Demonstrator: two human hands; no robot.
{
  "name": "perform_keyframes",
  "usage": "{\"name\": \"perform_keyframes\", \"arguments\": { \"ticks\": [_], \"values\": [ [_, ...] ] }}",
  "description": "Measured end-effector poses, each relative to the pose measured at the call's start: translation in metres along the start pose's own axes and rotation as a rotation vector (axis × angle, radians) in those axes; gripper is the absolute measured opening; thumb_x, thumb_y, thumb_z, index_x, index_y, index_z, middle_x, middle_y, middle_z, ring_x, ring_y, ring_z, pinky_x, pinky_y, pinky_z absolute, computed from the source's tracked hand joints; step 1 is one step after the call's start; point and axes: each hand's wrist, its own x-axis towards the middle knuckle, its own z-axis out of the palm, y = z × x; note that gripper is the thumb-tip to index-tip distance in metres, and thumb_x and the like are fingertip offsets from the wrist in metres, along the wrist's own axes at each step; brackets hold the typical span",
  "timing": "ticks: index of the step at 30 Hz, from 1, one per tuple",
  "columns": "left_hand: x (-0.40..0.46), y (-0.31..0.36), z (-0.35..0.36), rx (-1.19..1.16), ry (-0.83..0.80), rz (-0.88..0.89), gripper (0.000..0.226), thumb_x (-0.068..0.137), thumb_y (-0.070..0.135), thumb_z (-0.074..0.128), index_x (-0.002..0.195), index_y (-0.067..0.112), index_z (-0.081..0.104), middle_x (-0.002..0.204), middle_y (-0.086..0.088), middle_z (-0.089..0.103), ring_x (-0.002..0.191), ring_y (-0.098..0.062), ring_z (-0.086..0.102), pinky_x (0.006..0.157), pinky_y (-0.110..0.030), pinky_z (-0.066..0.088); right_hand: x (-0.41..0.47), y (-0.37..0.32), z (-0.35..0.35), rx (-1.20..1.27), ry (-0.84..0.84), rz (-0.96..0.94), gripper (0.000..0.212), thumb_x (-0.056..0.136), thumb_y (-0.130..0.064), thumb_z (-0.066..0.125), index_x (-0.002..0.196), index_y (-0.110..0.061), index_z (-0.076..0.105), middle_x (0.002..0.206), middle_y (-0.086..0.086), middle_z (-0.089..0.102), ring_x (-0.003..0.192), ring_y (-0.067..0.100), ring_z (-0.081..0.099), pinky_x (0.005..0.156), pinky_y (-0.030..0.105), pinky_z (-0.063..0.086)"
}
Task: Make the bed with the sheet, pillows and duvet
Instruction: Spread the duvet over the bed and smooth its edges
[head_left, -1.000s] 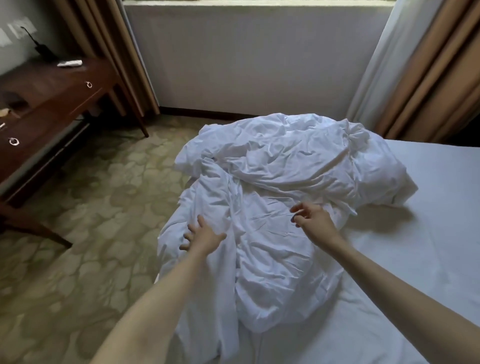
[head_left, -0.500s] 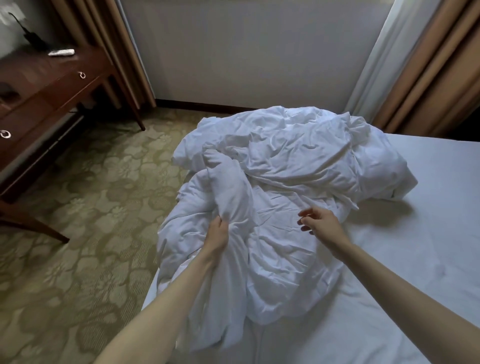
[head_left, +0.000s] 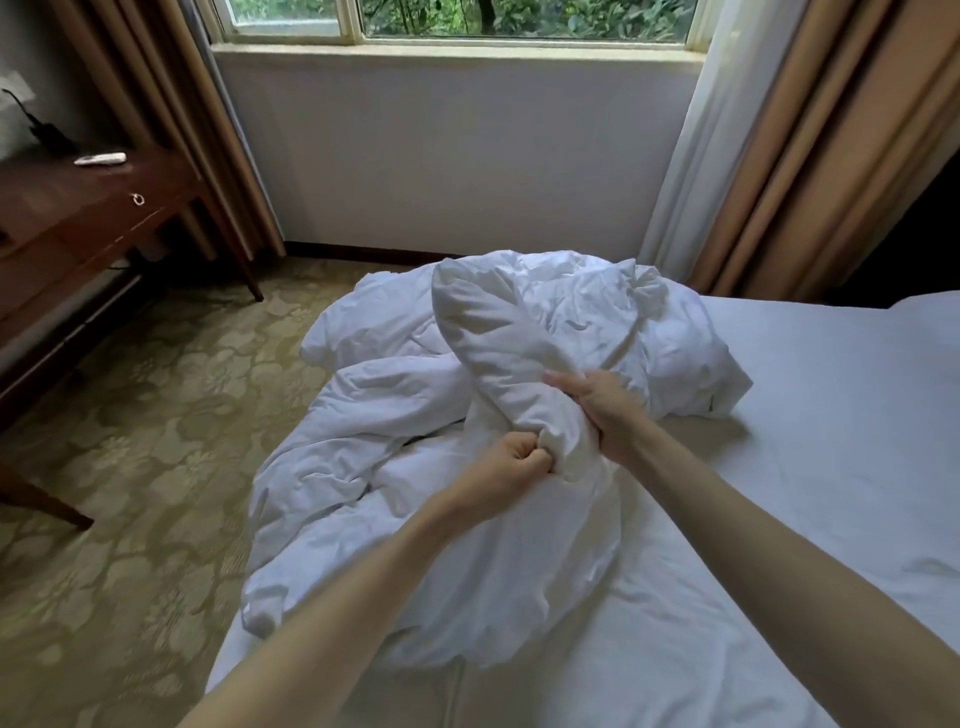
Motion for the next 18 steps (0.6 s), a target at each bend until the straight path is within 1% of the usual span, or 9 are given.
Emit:
{"name": "perform_keyframes", "arguments": {
  "ticks": [2,4,6,8,10,12,14,16,18],
  "values": [
    [0.000,0.003,0.009,-0.015,0.017,0.001,0.018,0.075,0.019,0.039,0.071,0.014,0.056,0.068,0.006,0.052,0.064,-0.006,0.044,0.059,-0.023,0.036,-0.003,-0.002,-0.013,-0.027,0.145,-0.097,0.006,0.090,-0.004,0.062,0.090,-0.002,0.067,0.070,0.002,0.071,0.061,0.011,0.067,0.052,0.018,0.052],
    [0.003,0.002,0.015,0.088,0.102,0.039,0.019,0.081,0.020,0.041,0.082,0.011,0.057,0.075,0.006,0.057,0.070,-0.008,0.049,0.068,-0.028,0.041,-0.003,-0.005,-0.033,-0.028,0.271,-0.179,0.007,0.088,-0.004,0.064,0.094,-0.002,0.067,0.078,0.006,0.069,0.066,0.014,0.066,0.059,0.020,0.053],
    [0.007,0.002,0.023,0.274,0.220,0.055,0.019,0.093,0.032,0.047,0.102,0.016,0.051,0.090,-0.001,0.060,0.082,-0.017,0.056,0.078,-0.037,0.043,-0.003,-0.007,-0.060,-0.016,0.390,-0.225,0.004,0.087,-0.005,0.065,0.090,-0.004,0.066,0.083,0.009,0.065,0.074,0.019,0.061,0.066,0.026,0.050],
    [0.011,0.001,0.041,0.449,0.239,0.091,0.044,0.091,0.048,0.054,0.124,0.022,0.040,0.112,-0.004,0.061,0.099,-0.022,0.058,0.086,-0.039,0.045,-0.007,-0.012,-0.091,0.013,0.515,-0.242,0.012,0.087,-0.007,0.064,0.076,-0.009,0.060,0.075,0.004,0.059,0.071,0.019,0.055,0.064,0.028,0.046],
    [0.014,-0.004,0.069,0.725,0.228,0.164,0.073,0.080,0.059,0.055,0.138,0.020,0.033,0.128,-0.005,0.052,0.112,-0.026,0.052,0.092,-0.040,0.043,-0.012,-0.017,-0.124,0.040,0.620,-0.238,0.023,0.087,-0.010,0.064,0.067,-0.012,0.052,0.069,0.000,0.051,0.070,0.019,0.050,0.063,0.030,0.043],
    [0.018,-0.014,0.092,0.945,0.251,0.198,0.080,0.073,0.059,0.054,0.140,0.022,0.030,0.127,-0.007,0.051,0.111,-0.032,0.050,0.091,-0.041,0.040,-0.018,-0.021,-0.159,0.055,0.698,-0.232,0.029,0.087,-0.012,0.063,0.064,-0.011,0.046,0.068,-0.001,0.045,0.070,0.018,0.046,0.063,0.031,0.040],
    [0.024,-0.024,0.102,1.028,0.281,0.182,0.081,0.069,0.060,0.051,0.138,0.020,0.034,0.120,-0.010,0.055,0.104,-0.035,0.054,0.088,-0.041,0.040,-0.026,-0.028,-0.192,0.058,0.780,-0.215,0.035,0.088,-0.014,0.062,0.061,-0.012,0.041,0.066,-0.001,0.041,0.064,0.016,0.042,0.062,0.030,0.038],
    [0.030,-0.032,0.104,1.024,0.272,0.089,0.081,0.071,0.065,0.045,0.136,0.016,0.043,0.119,-0.010,0.057,0.106,-0.034,0.055,0.089,-0.041,0.039,-0.032,-0.030,-0.221,0.083,0.856,-0.213,0.039,0.089,-0.015,0.061,0.059,-0.013,0.037,0.064,-0.001,0.037,0.060,0.014,0.038,0.063,0.030,0.037],
    [0.034,-0.033,0.109,0.921,0.254,-0.021,0.057,0.085,0.059,0.047,0.123,0.016,0.049,0.115,-0.009,0.061,0.105,-0.033,0.056,0.085,-0.040,0.041,-0.040,-0.028,-0.244,0.121,0.897,-0.198,0.039,0.090,-0.015,0.061,0.059,-0.013,0.037,0.065,-0.001,0.037,0.063,0.016,0.039,0.063,0.029,0.037]
  ]
}}
